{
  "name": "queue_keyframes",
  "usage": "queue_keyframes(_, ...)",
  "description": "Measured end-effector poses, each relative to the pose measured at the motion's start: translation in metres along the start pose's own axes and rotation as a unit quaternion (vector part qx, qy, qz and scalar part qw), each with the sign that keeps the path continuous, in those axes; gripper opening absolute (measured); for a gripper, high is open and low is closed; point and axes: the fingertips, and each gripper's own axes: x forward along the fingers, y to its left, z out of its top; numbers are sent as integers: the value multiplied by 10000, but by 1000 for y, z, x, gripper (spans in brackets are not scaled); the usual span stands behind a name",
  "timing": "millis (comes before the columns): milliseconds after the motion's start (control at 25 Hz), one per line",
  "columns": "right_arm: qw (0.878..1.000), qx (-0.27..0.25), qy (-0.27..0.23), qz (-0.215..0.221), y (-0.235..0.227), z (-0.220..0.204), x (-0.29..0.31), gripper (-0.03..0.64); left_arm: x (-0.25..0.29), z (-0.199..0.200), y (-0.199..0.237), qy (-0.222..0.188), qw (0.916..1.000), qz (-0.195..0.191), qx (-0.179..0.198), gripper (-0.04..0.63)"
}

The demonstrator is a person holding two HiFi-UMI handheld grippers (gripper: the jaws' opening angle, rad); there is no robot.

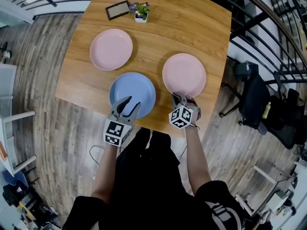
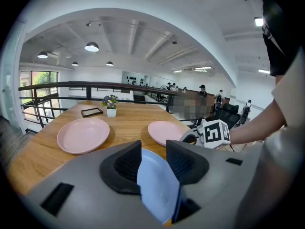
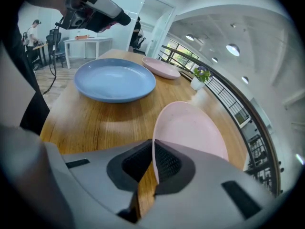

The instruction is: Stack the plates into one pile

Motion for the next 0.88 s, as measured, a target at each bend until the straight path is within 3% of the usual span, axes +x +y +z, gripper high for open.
queue_keyframes(880, 9982, -556, -157, -141, -4, 11, -31, 19, -25, 1, -20, -172, 9982, 503, -260, 170)
